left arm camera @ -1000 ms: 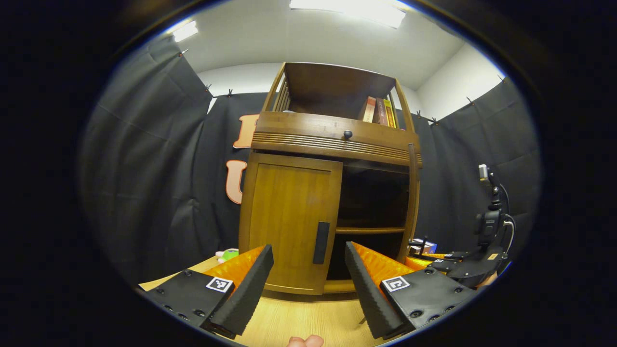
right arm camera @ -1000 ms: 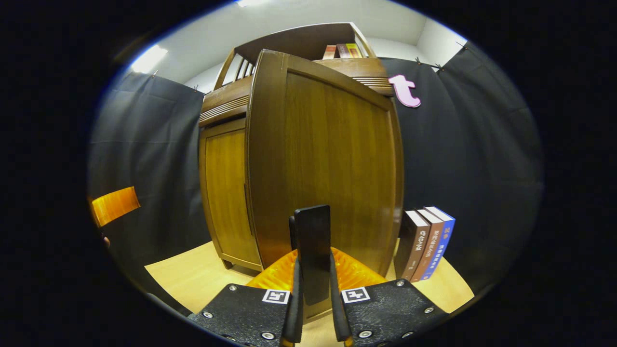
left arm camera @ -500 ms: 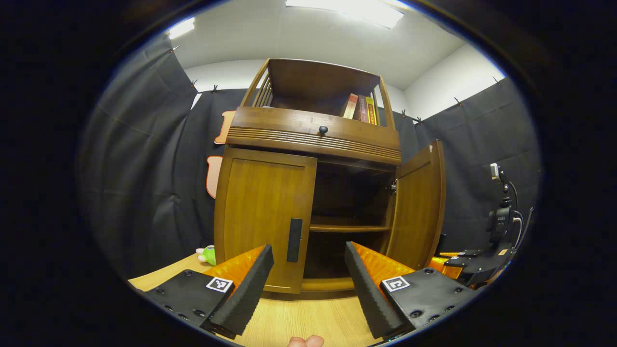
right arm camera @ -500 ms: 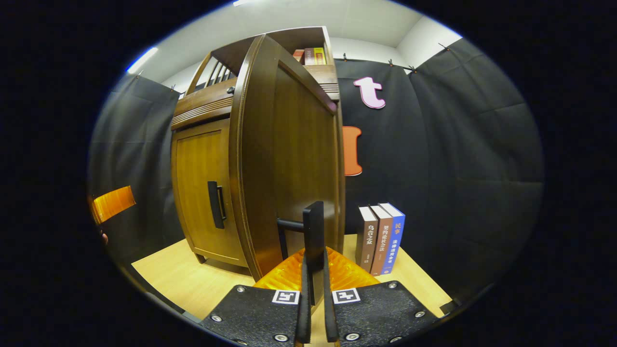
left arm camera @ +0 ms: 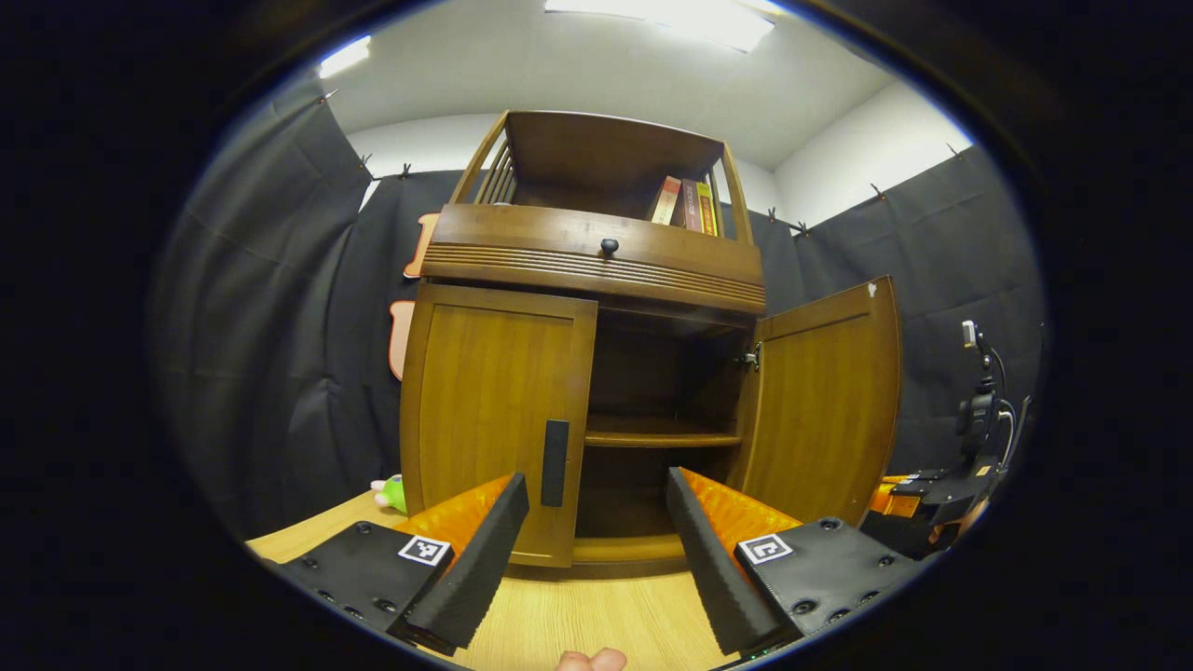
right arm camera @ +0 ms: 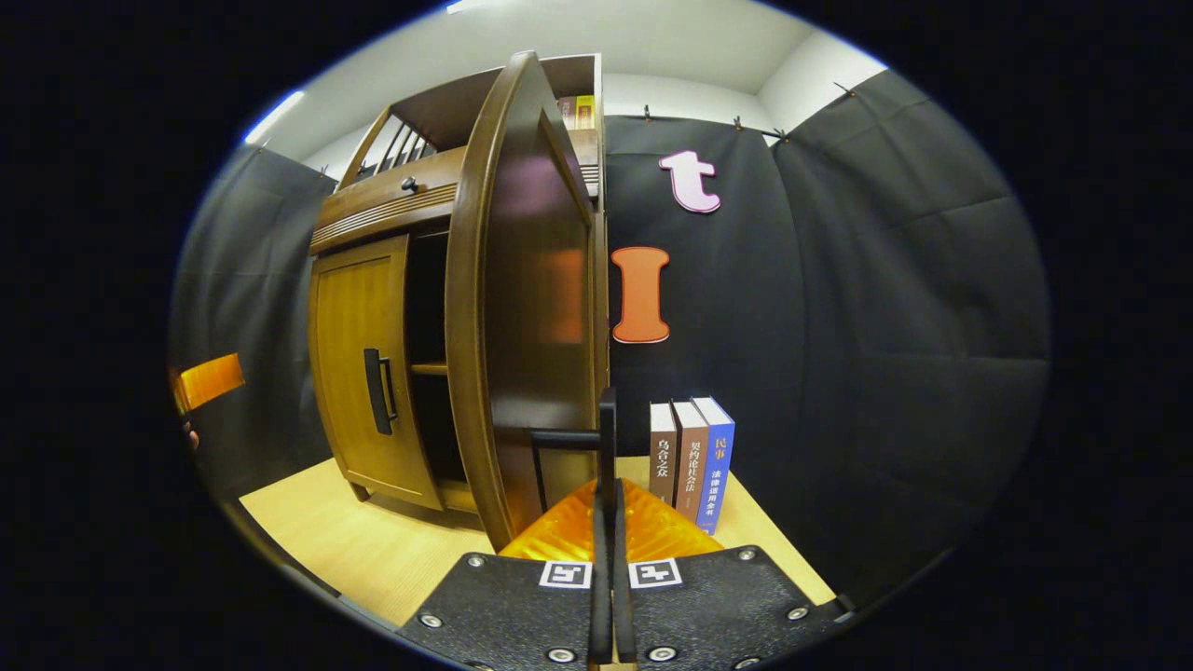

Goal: Open the right door of the double-door shoe cabinet with the right hand, and open the left door with the left hand.

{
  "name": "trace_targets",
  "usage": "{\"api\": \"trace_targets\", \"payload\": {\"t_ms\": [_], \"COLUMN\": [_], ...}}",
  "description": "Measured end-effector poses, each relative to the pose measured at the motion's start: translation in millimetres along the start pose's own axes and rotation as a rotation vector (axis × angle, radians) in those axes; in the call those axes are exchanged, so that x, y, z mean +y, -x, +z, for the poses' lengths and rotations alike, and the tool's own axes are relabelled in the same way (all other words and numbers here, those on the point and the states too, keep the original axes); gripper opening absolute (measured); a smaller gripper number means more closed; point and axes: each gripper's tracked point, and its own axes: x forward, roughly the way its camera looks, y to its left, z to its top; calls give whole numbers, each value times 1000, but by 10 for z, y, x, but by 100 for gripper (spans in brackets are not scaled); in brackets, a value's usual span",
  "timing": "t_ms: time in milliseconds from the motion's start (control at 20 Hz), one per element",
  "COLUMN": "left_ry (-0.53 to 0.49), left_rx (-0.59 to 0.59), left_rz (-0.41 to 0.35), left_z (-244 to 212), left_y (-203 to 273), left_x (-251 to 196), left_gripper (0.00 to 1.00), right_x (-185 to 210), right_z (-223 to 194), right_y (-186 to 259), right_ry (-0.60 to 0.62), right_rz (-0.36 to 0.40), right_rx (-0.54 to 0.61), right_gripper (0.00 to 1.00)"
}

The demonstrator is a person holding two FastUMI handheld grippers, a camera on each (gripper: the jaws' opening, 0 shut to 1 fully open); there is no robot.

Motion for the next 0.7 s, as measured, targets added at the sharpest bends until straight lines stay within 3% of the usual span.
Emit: {"api": "trace_targets", "payload": {"t_ms": [650, 700], "left_ry": [-3, -3], "left_rx": [-5, -7], "left_rz": [4, 1], "left_z": [29, 47], "left_y": [30, 25], "left_x": [25, 18], "left_gripper": [94, 94], "right_x": [-397, -382], "right_z": [0, -3], "right_y": [-71, -64], "right_ry": [-25, -18], "right_rz": [181, 186], "right_rx": [-5, -5], "right_gripper": [3, 13]}}
